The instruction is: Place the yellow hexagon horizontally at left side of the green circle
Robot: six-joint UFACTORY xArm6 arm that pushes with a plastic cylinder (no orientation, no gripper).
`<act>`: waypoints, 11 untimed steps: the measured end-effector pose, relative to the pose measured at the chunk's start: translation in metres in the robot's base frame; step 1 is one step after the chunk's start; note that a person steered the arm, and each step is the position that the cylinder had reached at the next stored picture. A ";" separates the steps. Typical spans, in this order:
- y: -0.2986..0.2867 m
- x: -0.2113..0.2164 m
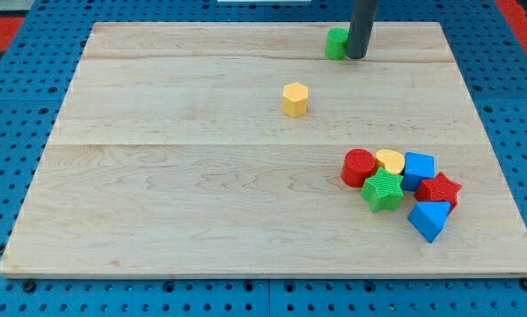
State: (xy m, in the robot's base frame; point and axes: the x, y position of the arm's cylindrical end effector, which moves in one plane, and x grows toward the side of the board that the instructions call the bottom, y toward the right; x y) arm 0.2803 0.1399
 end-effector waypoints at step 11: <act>-0.185 0.000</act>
